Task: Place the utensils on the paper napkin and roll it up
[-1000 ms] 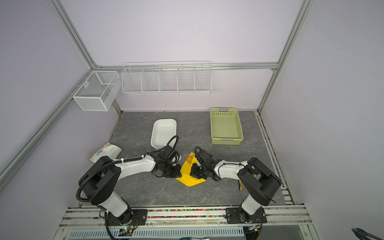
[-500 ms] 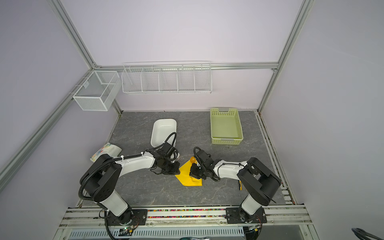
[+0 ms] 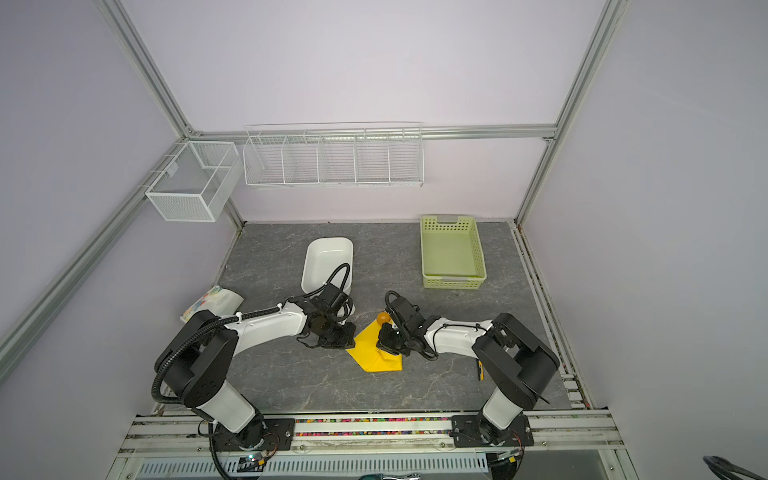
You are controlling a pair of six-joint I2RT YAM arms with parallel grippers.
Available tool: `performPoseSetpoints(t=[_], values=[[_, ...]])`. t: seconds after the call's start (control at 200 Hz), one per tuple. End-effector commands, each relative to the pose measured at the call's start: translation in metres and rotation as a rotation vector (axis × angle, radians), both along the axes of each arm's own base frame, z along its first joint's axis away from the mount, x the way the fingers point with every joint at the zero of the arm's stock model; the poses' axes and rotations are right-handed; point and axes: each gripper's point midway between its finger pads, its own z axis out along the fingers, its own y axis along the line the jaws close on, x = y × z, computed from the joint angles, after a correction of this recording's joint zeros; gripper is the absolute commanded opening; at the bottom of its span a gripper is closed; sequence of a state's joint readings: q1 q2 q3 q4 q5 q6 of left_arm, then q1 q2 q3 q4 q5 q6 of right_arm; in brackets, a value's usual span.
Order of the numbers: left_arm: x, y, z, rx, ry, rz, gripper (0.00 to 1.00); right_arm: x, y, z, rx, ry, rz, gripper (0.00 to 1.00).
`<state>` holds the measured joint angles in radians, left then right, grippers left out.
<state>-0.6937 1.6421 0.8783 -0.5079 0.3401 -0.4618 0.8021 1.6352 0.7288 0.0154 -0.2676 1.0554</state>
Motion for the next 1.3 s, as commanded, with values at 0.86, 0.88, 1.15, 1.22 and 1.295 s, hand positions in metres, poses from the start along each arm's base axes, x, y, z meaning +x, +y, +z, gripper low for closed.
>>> performPoseSetpoints(t=[0.86, 0.88, 1.15, 1.22, 1.295], values=[[-0.008, 0.001, -0.013, -0.001, 0.053, 0.002, 0.04, -0.005, 0.021, -0.002, 0.105, 0.037, 0.025, 0.13], [-0.008, 0.001, -0.013, -0.001, 0.053, 0.002, 0.04, -0.005, 0.021, -0.003, 0.103, 0.038, 0.024, 0.13], [-0.008, 0.001, -0.012, -0.005, 0.053, 0.001, 0.04, -0.007, 0.020, -0.016, 0.079, 0.065, 0.027, 0.19], [-0.008, 0.001, -0.011, -0.006, 0.050, 0.002, 0.04, -0.008, 0.020, -0.018, 0.076, 0.074, 0.027, 0.27], [-0.007, 0.001, -0.008, -0.007, 0.042, 0.005, 0.04, -0.008, 0.021, -0.018, 0.077, 0.073, 0.029, 0.33]])
